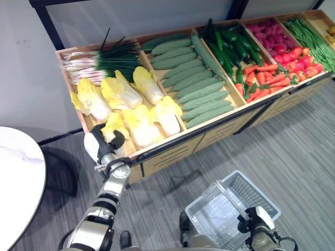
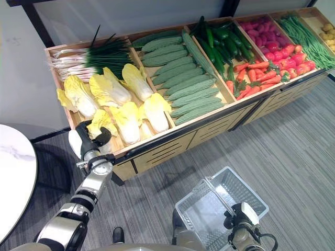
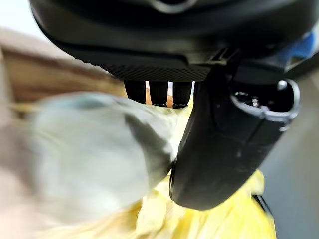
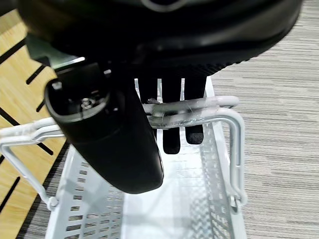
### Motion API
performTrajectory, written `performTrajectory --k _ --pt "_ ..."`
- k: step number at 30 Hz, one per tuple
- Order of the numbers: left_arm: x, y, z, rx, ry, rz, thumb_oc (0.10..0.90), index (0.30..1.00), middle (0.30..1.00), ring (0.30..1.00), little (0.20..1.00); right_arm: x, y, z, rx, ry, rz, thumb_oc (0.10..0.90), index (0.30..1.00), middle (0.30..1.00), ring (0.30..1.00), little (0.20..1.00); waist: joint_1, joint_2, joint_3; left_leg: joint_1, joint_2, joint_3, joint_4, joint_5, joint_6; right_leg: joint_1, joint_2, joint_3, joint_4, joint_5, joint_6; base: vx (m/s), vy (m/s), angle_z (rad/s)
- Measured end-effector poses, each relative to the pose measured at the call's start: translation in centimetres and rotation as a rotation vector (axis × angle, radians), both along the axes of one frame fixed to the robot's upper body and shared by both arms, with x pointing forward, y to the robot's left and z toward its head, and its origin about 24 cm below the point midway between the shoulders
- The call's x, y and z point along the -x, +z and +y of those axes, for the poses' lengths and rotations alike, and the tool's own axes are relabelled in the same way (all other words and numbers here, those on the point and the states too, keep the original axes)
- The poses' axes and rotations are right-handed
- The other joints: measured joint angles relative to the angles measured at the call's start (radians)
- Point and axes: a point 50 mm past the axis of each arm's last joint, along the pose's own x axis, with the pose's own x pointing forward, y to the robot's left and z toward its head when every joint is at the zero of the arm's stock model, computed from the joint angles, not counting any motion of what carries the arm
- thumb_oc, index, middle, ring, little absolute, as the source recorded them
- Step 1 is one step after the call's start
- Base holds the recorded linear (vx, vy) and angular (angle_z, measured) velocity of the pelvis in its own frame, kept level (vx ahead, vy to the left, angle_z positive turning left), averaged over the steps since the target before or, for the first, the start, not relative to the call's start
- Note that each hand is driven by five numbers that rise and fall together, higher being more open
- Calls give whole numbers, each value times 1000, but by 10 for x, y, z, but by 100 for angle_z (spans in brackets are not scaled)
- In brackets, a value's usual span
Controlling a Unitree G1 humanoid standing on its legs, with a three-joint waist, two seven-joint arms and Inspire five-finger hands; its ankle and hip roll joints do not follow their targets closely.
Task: Get the vegetables into the basket
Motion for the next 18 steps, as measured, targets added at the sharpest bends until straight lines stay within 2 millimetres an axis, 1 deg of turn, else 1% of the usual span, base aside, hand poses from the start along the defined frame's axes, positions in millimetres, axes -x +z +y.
performTrajectory --k 6,9,11,12,13,15,17,18 --pt "0 -1 4 16 -23 17 400 300 300 300 300 2 -1 -1 3 -4 12 400 300 300 300 300 1 1 0 15 0 0 0 0 0 15 1 1 0 0 0 0 0 0" --pt "-1 10 8 34 -10 -21 400 300 300 300 300 4 -1 -1 4 -7 18 400 300 300 300 300 2 1 1 20 1 0 0 0 0 19 1 1 0 2 -2 -4 3 1" --pt "3 22 7 -2 -26 -76 400 300 300 300 300 8 -2 -1 1 -9 24 400 300 300 300 300 7 1 4 30 1 -3 0 0 0 31 0 -4 0 1 -1 -16 12 4" --pt "6 32 10 -37 -35 -107 400 300 300 300 300 7 -2 0 -4 -4 15 400 300 300 300 300 6 1 6 30 1 -3 0 0 0 32 1 -4 0 1 -1 -24 31 4" --pt "10 53 12 -144 -59 -192 400 300 300 300 300 7 -2 0 -7 -8 10 400 300 300 300 300 11 1 13 31 1 -6 0 0 -1 35 -1 -7 0 2 -2 -27 42 4" --pt "22 80 12 -238 -95 -320 400 300 300 300 300 8 -2 -1 -8 -18 9 400 300 300 300 300 22 1 28 42 0 -7 0 0 -1 47 -2 -8 0 1 -2 -22 47 3" --pt "34 103 9 -260 -146 -451 400 300 300 300 300 12 -2 -4 -12 -46 8 400 300 300 300 300 42 3 31 42 -3 -9 0 0 -1 50 -7 -11 0 1 -1 -11 43 4" --pt "42 111 7 -258 -183 -504 400 300 300 300 300 14 -2 -6 -13 -60 9 400 300 300 300 300 47 6 33 43 -6 -11 0 0 -1 52 -10 -12 0 1 -1 -8 36 7"
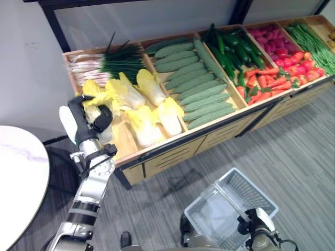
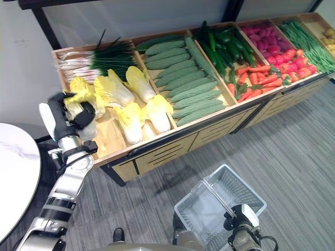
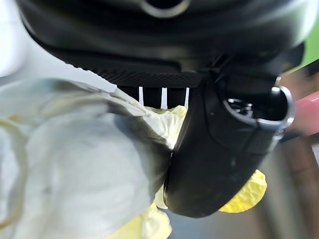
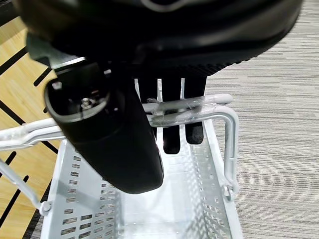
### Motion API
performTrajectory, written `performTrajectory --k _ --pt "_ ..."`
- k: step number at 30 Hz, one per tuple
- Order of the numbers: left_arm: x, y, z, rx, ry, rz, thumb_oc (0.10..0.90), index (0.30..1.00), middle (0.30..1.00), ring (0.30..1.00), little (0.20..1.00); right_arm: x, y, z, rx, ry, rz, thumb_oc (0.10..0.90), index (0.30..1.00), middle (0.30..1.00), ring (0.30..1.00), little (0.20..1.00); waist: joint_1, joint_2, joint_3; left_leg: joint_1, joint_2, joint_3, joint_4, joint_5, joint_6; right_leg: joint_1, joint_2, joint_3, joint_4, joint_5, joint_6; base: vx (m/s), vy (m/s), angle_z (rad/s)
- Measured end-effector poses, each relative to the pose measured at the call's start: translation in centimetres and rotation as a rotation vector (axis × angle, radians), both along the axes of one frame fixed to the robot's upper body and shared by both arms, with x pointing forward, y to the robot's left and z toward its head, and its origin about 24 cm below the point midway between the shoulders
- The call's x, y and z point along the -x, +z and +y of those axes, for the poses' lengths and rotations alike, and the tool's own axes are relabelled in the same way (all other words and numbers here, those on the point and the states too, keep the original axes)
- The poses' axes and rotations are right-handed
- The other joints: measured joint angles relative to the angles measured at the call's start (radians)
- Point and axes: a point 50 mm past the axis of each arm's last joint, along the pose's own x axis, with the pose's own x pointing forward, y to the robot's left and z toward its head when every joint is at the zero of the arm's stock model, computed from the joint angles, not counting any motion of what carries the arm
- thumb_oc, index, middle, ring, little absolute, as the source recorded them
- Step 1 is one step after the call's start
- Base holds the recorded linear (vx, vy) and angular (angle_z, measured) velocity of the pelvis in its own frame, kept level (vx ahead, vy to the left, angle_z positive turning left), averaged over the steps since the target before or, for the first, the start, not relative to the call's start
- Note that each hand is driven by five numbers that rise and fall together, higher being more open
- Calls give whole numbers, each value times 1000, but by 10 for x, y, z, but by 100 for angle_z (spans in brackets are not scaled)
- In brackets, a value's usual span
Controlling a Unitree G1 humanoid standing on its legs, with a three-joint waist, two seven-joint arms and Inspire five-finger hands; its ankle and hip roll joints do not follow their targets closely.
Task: Get the vegetables into the basket
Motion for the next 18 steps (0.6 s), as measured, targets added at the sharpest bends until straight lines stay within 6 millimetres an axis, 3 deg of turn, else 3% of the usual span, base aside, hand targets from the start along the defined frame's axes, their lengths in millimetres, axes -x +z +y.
performTrajectory --k 2,5,6,7,12,18 --pt "6 7 -5 13 -99 -56 400 300 300 300 300 7 -1 -4 0 -34 17 400 300 300 300 300 13 6 5 4 -3 -7 0 0 0 10 -5 -6 0 -2 3 -17 51 13" --pt "20 7 0 201 -382 -39 400 300 300 300 300 6 0 -7 -20 -38 15 400 300 300 300 300 13 12 8 8 -11 -12 0 -1 2 15 -15 -8 -5 -6 7 18 59 5" --pt "23 1 0 250 -462 -10 400 300 300 300 300 7 0 -9 -26 -46 20 400 300 300 300 300 14 14 8 9 -14 -12 0 -1 3 17 -18 -8 -5 -6 8 30 70 8" --pt "26 -14 -8 420 -619 38 400 300 300 300 300 10 -1 -10 -42 -58 36 400 300 300 300 300 19 15 8 14 -21 -15 0 -3 5 25 -25 -7 -5 -7 9 21 50 6" --pt "38 -46 -27 739 -932 136 400 300 300 300 300 12 -2 -9 -75 -51 58 400 300 300 300 300 10 18 6 25 -35 -10 0 -8 14 32 -33 -3 0 -6 12 21 58 -3" --pt "38 -51 -38 830 -1047 150 400 300 300 300 300 13 -2 -10 -87 -62 61 400 300 300 300 300 12 14 2 45 -59 5 22 -22 32 49 -54 21 1 2 23 -21 121 -7"
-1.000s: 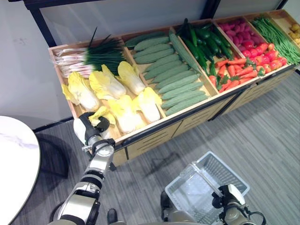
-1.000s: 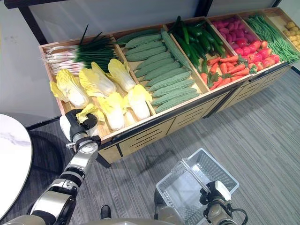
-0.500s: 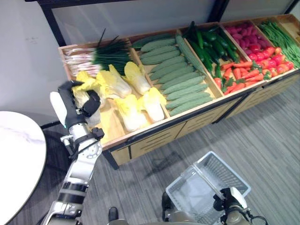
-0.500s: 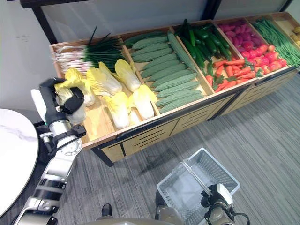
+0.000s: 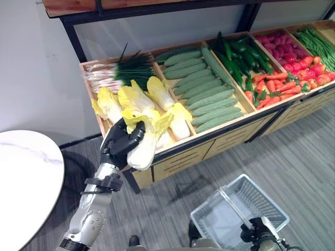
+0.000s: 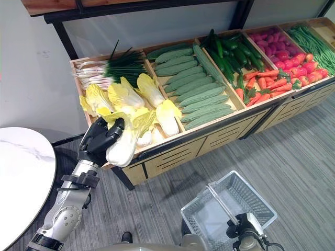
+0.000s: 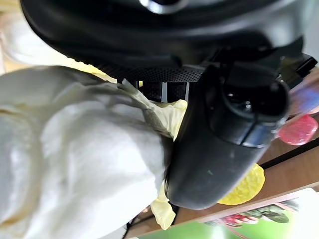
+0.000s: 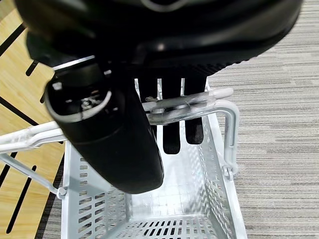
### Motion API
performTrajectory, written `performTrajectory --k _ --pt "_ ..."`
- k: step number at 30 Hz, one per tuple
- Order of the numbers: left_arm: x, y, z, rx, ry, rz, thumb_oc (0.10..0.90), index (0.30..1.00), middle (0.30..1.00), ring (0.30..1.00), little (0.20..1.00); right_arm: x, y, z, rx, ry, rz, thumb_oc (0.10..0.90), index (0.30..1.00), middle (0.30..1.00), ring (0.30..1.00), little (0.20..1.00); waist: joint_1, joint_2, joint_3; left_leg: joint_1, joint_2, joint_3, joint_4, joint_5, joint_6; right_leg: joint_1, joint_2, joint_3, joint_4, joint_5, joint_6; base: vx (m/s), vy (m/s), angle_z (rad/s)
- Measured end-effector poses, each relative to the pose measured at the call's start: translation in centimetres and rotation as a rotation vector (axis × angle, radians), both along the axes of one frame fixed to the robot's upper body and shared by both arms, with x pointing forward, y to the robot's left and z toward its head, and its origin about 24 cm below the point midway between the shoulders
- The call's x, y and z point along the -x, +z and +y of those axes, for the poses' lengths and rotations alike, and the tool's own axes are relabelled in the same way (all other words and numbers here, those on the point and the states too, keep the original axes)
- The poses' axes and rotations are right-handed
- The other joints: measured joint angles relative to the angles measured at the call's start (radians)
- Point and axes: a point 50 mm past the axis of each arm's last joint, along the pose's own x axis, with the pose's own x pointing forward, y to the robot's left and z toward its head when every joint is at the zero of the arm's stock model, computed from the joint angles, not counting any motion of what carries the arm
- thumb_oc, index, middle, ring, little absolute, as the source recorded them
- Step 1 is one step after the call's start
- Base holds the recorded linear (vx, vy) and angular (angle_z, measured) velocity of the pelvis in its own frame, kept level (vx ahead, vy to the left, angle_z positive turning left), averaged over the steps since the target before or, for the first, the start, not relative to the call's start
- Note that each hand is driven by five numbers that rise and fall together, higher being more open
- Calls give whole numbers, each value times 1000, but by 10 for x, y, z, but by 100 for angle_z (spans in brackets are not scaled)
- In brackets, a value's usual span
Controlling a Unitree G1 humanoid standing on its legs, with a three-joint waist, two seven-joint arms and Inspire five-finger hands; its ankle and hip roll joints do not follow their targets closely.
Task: Get the vegetables into the basket
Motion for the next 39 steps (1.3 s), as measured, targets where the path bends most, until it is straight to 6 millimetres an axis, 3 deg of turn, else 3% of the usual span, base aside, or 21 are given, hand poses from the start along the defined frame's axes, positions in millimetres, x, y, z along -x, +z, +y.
performTrajectory --k 5,8,10,11,12,13,14,15,16,17,18,19,20,22,23,26,28,32,33,35,39 --pt "-6 6 -9 33 -51 -23 400 300 300 300 300 4 1 -6 7 -35 3 400 300 300 300 300 -1 -15 6 -9 -44 3 51 -40 32 -9 -40 20 40 0 21 -64 159 -5" --pt "-9 11 -15 18 -96 -51 400 300 300 300 300 14 -1 -6 -2 -54 18 400 300 300 300 300 -29 -68 15 -18 -93 12 87 -59 54 -23 -82 46 67 19 56 -157 236 -10" --pt "-11 13 -20 3 -122 -63 400 300 300 300 300 10 2 -10 -3 -85 -24 400 300 300 300 300 -33 -90 17 -88 -135 4 184 -109 130 -82 -118 103 79 65 107 -200 188 -73" --pt "-14 12 -19 -17 -133 -60 400 300 300 300 300 6 3 -10 -3 -84 -32 400 300 300 300 300 -46 -112 29 -135 -165 40 258 -151 126 -114 -122 97 35 171 68 -258 232 -111" --pt "-16 12 -18 -32 -132 -59 400 300 300 300 300 0 4 -8 -8 -79 -49 400 300 300 300 300 -50 -106 40 -168 -153 57 300 -160 158 -132 -122 70 31 201 34 -288 297 -107" --pt "-19 10 -17 -44 -134 -46 400 300 300 300 300 -3 4 -5 -12 -76 -56 400 300 300 300 300 -53 -94 53 -190 -133 95 308 -155 170 -161 -126 -15 42 193 20 -162 206 -49" --pt "-20 7 -20 -33 -134 -31 400 300 300 300 300 0 3 -7 -8 -83 -41 400 300 300 300 300 -53 -88 56 -191 -124 105 293 -151 175 -174 -131 -81 85 156 27 -162 206 -92" --pt "-14 -9 -21 -13 -125 43 400 300 300 300 300 15 0 -14 7 -146 20 400 300 300 300 300 0 -19 93 -151 -55 182 215 -76 179 -145 -155 -406 399 -57 -46 -107 216 -84" --pt "-12 -13 -15 -48 -120 68 400 300 300 300 300 20 0 -15 10 -149 33 400 300 300 300 300 4 -10 100 -139 -51 171 189 -69 164 -60 -147 -419 396 -120 -22 -131 208 -134" --pt "-8 -10 -9 -40 -94 56 400 300 300 300 300 13 5 -21 33 -138 0 400 300 300 300 300 -1 -44 109 -181 -181 169 298 -142 215 -36 -106 -328 171 -33 56 -130 209 -153" --pt "-10 -9 -15 -6 -95 48 400 300 300 300 300 -2 16 -36 71 -105 -44 400 300 300 300 300 27 66 90 -182 -144 202 253 -170 293 -59 -48 -307 264 -126 53 -90 33 -174" --pt "-12 -10 -13 -12 -90 58 400 300 300 300 300 -10 14 -27 57 -95 -40 400 300 300 300 300 13 24 96 -152 -159 250 210 -146 291 -67 -118 -285 445 -222 35 -28 -39 -122" --pt "-13 -8 -17 -23 -114 52 400 300 300 300 300 0 9 -22 42 -102 -8 400 300 300 300 300 -1 14 85 -140 -165 257 185 -119 264 -5 -136 -280 475 -242 57 -29 -53 -59" --pt "-12 -4 -3 -79 -98 40 400 300 300 300 300 30 -3 -13 22 -121 81 400 300 300 300 300 32 -56 35 -130 -187 315 130 -86 240 104 -188 -312 350 -236 85 1 -118 -81" --pt "-12 -4 0 -83 -80 44 400 300 300 300 300 34 -4 -13 23 -121 94 400 300 300 300 300 33 -61 35 -129 -188 319 125 -82 236 125 -190 -325 320 -234 88 12 -164 -75" --pt "-12 -5 5 -82 -58 49 400 300 300 300 300 47 -6 -10 21 -87 124 400 300 300 300 300 11 -58 31 -131 -188 337 121 -59 200 144 -165 -330 191 -244 65 -19 -246 -4" --pt "-3 -14 4 -65 -55 86 400 300 300 300 300 48 -6 -10 18 -84 114 400 300 300 300 300 3 -17 4 -163 -145 343 119 -35 161 123 -106 -318 148 -242 38 -45 -284 6" --pt "9 -28 4 -63 -55 149 400 300 300 300 300 35 -2 -12 17 -62 56 400 300 300 300 300 7 12 -13 -161 -58 367 106 20 81 100 -28 -292 130 -233 -14 -45 -236 -30" --pt "10 -30 1 -60 -66 154 400 300 300 300 300 34 -2 -12 17 -61 51 400 300 300 300 300 1 17 -15 -156 -43 364 96 41 74 99 -8 -293 129 -237 -23 -64 -234 -25" --pt "12 -33 -4 -56 -89 166 400 300 300 300 300 36 0 -17 33 -66 55 400 300 300 300 300 -10 29 -17 -149 -9 352 83 87 108 99 35 -290 134 -253 -53 -77 -298 -9" --pt "12 -34 -6 -57 -97 175 400 300 300 300 300 28 5 -22 46 -57 24 400 300 300 300 300 -23 37 -10 -149 30 299 122 125 82 110 64 -271 134 -260 -89 -61 -171 -18"
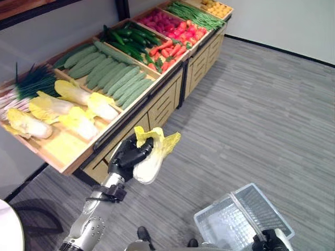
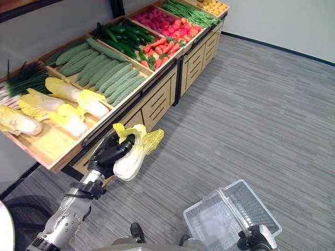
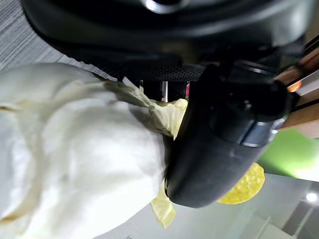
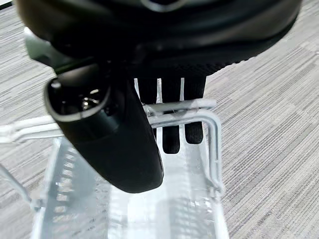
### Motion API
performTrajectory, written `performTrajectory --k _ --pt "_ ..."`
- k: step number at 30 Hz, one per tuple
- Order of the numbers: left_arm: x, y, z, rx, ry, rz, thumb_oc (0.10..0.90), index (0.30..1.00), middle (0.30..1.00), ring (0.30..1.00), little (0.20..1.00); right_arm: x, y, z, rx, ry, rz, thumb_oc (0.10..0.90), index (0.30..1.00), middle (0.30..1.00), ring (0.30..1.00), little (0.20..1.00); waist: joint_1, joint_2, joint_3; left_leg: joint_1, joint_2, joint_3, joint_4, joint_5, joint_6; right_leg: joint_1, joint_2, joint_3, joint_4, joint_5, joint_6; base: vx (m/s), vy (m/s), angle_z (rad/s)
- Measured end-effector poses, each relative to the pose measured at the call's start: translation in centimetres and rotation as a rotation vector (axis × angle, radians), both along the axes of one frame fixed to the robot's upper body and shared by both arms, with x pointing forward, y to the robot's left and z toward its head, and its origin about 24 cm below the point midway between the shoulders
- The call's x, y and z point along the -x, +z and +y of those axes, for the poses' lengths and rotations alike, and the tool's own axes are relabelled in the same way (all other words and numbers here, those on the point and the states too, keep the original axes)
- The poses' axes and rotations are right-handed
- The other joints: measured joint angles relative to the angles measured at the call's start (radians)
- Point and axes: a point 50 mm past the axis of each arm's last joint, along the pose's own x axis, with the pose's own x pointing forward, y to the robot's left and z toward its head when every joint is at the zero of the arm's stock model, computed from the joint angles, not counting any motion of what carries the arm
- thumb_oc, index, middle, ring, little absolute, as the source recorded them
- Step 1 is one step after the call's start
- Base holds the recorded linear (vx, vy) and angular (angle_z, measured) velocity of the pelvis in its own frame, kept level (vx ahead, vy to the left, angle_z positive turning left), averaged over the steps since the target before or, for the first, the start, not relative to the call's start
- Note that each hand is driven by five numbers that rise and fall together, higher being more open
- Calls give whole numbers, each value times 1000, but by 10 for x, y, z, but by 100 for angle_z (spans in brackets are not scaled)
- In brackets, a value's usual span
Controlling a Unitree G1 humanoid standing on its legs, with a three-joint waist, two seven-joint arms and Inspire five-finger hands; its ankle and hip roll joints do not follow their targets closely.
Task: Get the vegetables into the basket
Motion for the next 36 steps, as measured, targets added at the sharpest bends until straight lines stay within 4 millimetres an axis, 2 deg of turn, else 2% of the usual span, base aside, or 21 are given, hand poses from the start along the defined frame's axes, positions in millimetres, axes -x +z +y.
performTrajectory --k 1,2,3,4,5,7,8,10,13,17,20,22,24,25,26,27,28,29,30,32,36 --pt "0 0 0 -1 1 -1 400 300 300 300 300 -5 1 -1 5 10 -8 400 300 300 300 300 3 0 6 1 8 -40 25 5 -8 1 4 15 0 2 -3 -65 -41 -110" --pt "-2 2 -3 6 -8 -11 400 300 300 300 300 -25 9 -6 33 65 -44 400 300 300 300 300 27 -9 40 -31 8 -226 118 -10 -31 4 1 74 11 11 -15 56 -25 -105" --pt "-2 1 -6 10 -17 -11 400 300 300 300 300 -28 12 -9 46 71 -52 400 300 300 300 300 26 -8 41 -27 -7 -297 100 -52 -90 6 -6 85 6 12 -16 56 -22 -122" --pt "-1 4 -11 14 -35 -32 400 300 300 300 300 -40 21 -16 75 99 -87 400 300 300 300 300 43 -4 43 -12 -68 -549 -4 -95 -123 -4 -3 171 -3 15 -22 113 -16 -125" --pt "-1 6 -12 11 -40 -42 400 300 300 300 300 -48 28 -21 97 124 -120 400 300 300 300 300 78 0 52 0 -90 -666 -68 -95 -110 -9 6 222 -29 39 -26 121 20 -128" --pt "-1 6 -9 -3 -38 -45 400 300 300 300 300 -55 34 -26 123 152 -125 400 300 300 300 300 67 20 58 -11 -88 -699 -52 -38 -98 13 34 248 -39 39 -22 149 74 -94" --pt "-1 8 -7 -5 -29 -52 400 300 300 300 300 -63 40 -27 140 195 -141 400 300 300 300 300 81 28 65 9 -112 -793 -40 -62 -90 6 44 302 -35 33 -11 157 152 -86" --pt "-2 10 -3 -12 -22 -64 400 300 300 300 300 -74 50 -27 158 260 -205 400 300 300 300 300 69 40 77 34 -107 -736 -64 -96 -74 20 33 315 -46 39 17 121 125 -53" --pt "-6 16 1 -41 -37 -85 400 300 300 300 300 -80 52 -24 153 290 -227 400 300 300 300 300 66 -1 95 70 -162 -697 -102 -81 -40 48 -28 324 -87 57 52 100 176 -22" --pt "-4 19 8 -77 -47 -81 400 300 300 300 300 -100 60 -17 144 311 -284 400 300 300 300 300 89 2 95 107 -197 -632 -143 -70 -13 55 -74 353 -118 76 89 50 127 -43" --pt "-3 20 9 -150 -90 -80 400 300 300 300 300 -125 71 -13 147 320 -346 400 300 300 300 300 89 3 94 118 -201 -618 -144 -76 -5 65 -84 359 -133 85 96 25 91 -12" --pt "-2 26 -1 -204 -142 -127 400 300 300 300 300 -154 95 0 145 371 -480 400 300 300 300 300 83 3 94 122 -191 -611 -144 -76 -5 66 -76 366 -133 86 95 18 56 -10" --pt "-13 42 -4 -405 -213 -224 400 300 300 300 300 -179 118 17 135 439 -590 400 300 300 300 300 78 5 92 125 -185 -592 -144 -78 -2 61 -72 382 -134 92 92 7 43 -26" --pt "-21 58 -10 -573 -290 -325 400 300 300 300 300 -192 137 32 120 528 -688 400 300 300 300 300 77 6 92 125 -183 -575 -144 -78 -2 53 -71 398 -134 98 95 -16 8 -37" --pt "-26 68 -19 -642 -327 -410 400 300 300 300 300 -205 151 45 101 581 -765 400 300 300 300 300 66 6 90 126 -186 -568 -144 -78 -2 49 -74 407 -134 100 97 -15 2 -29" --pt "-33 81 -32 -786 -395 -519 400 300 300 300 300 -216 159 56 87 614 -782 400 300 300 300 300 62 6 87 125 -183 -566 -144 -78 -1 46 -72 411 -134 103 96 -39 -1 -14" --pt "-38 95 -47 -929 -488 -645 400 300 300 300 300 -224 166 69 71 668 -801 400 300 300 300 300 58 9 83 123 -181 -563 -144 -77 -2 44 -70 412 -134 104 96 -27 -12 -8" --pt "-33 103 -76 -934 -558 -815 400 300 300 300 300 -228 175 84 26 734 -855 400 300 300 300 300 52 29 65 121 -182 -557 -143 -77 -2 40 -69 408 -133 105 97 -23 -25 -7" --pt "-29 100 -88 -901 -577 -848 400 300 300 300 300 -229 175 85 13 729 -860 400 300 300 300 300 52 30 64 119 -178 -554 -143 -76 -2 37 -66 407 -133 105 97 7 -29 -4" --pt "-35 88 -104 -1069 -570 -959 400 300 300 300 300 -233 175 97 -64 732 -862 400 300 300 300 300 41 31 61 123 -168 -550 -143 -76 -2 40 -57 402 -133 105 97 14 -26 -4" --pt "-48 54 -90 -1245 -487 -880 400 300 300 300 300 -238 185 107 -85 755 -905 400 300 300 300 300 36 31 60 127 -161 -540 -144 -76 -3 40 -51 409 -134 108 93 13 -16 -6"
